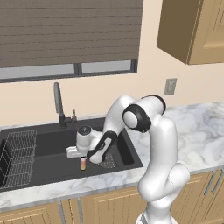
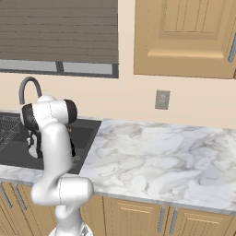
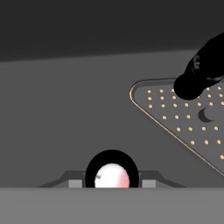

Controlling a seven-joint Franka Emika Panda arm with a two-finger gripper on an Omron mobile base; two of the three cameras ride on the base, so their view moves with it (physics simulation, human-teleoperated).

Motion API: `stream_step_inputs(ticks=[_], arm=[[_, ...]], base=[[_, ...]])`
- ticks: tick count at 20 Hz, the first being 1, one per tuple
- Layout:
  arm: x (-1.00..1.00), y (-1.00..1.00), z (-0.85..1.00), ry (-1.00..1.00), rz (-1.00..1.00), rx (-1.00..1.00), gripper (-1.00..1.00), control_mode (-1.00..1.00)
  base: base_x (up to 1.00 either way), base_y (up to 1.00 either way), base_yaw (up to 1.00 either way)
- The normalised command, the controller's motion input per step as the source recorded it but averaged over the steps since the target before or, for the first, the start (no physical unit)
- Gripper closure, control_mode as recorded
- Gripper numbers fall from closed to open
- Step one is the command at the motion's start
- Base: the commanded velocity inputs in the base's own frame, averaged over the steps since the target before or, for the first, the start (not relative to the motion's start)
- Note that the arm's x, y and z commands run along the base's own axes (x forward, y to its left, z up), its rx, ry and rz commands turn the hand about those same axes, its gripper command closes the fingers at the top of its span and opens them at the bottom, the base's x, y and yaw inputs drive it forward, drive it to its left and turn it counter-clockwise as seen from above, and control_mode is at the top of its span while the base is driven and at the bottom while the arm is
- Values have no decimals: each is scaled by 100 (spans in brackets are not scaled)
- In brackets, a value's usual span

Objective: Place the large bottle from the dining counter next to the other large bottle outside the sink, and place the small bottle from the dining counter next to the other small bottle inside the sink.

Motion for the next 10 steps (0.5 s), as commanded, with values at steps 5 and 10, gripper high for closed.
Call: stream_step_inputs(ticks=[5, 10], arm=[[0, 0, 0, 0, 0, 0, -100, -100], [0, 0, 0, 0, 0, 0, -100, -100]], base=[[0, 0, 0], [0, 0, 0]])
